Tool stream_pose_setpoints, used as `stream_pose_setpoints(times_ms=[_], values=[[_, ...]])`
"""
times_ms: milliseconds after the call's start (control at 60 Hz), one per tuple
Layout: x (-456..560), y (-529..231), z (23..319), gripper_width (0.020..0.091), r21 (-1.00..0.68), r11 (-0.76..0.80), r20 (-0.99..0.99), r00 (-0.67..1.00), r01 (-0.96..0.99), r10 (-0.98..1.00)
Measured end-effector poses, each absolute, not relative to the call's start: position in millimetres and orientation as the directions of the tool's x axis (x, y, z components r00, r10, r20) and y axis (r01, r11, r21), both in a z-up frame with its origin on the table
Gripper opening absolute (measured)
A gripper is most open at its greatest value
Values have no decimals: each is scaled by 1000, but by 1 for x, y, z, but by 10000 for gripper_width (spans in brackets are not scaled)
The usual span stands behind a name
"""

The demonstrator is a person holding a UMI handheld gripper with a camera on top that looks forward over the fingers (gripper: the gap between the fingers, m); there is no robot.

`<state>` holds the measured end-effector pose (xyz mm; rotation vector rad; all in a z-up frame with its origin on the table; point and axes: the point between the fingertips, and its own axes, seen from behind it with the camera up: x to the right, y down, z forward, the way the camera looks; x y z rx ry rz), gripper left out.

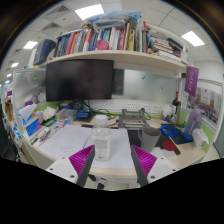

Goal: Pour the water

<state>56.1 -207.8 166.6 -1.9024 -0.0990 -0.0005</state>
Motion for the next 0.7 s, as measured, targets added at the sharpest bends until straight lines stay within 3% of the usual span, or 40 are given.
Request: stream_pose_setpoints(times_ms=[217, 467, 517, 600, 700], values=[[35, -164, 148, 735, -960, -281, -47, 995, -21, 85], [43, -121, 123, 727, -956, -285, 44, 997, 61, 66], [49, -114, 116, 691, -953, -294, 65, 997, 74, 40], [57, -108, 113, 550, -953, -286, 97, 995, 95, 6], [49, -108, 115, 483, -961, -270, 54, 998, 59, 25]])
